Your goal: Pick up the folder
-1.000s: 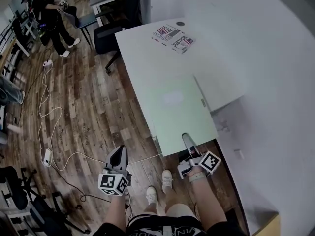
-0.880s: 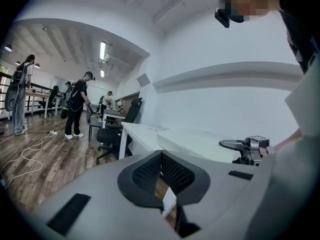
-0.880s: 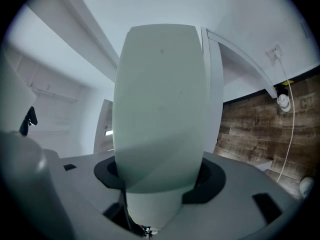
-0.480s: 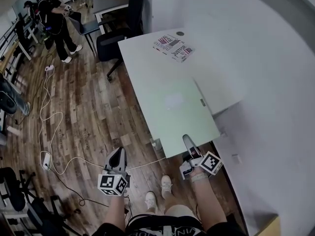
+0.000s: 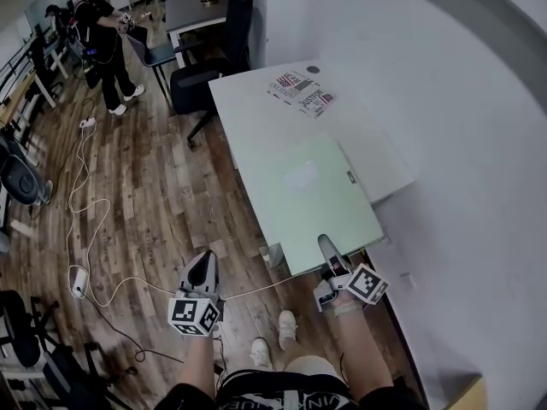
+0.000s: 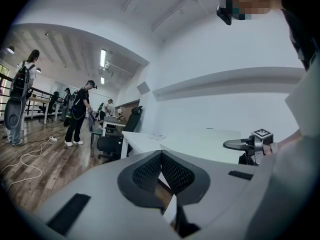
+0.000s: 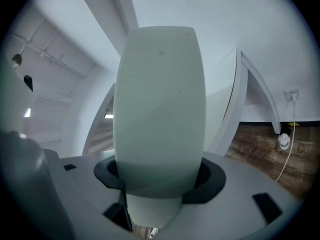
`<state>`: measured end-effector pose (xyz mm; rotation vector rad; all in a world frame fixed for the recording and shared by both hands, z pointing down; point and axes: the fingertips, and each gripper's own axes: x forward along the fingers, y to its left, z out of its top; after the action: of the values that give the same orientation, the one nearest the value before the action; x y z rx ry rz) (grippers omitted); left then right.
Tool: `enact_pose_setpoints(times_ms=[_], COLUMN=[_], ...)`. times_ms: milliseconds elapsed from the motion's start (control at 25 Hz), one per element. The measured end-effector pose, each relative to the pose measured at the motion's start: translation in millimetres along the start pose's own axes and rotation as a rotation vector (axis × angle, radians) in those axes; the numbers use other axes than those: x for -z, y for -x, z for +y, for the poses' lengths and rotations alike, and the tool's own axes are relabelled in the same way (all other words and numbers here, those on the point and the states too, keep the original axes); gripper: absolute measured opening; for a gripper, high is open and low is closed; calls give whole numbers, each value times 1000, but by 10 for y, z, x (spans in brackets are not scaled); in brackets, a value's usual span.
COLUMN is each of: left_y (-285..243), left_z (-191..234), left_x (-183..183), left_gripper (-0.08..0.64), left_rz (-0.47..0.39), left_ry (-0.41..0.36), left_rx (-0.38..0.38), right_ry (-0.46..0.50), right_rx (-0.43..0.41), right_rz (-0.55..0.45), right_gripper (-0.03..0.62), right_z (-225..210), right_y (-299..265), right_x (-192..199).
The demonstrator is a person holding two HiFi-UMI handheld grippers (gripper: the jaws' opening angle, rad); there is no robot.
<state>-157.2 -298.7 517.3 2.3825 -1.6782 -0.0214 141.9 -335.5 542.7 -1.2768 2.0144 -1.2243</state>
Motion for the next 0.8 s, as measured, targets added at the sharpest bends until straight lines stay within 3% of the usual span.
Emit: enact_pose_setpoints(times_ms=[800], left_y=[93], left_z=[-117], left_x=[-348], left_gripper=[15], left_rz=[-57], left_ry=[-26], left_rx=[31], right_ry=[231], right_rx=[64], right_rz=[-7], right_gripper=[295], right_z=[286], right_y=[280], right_x=[-160])
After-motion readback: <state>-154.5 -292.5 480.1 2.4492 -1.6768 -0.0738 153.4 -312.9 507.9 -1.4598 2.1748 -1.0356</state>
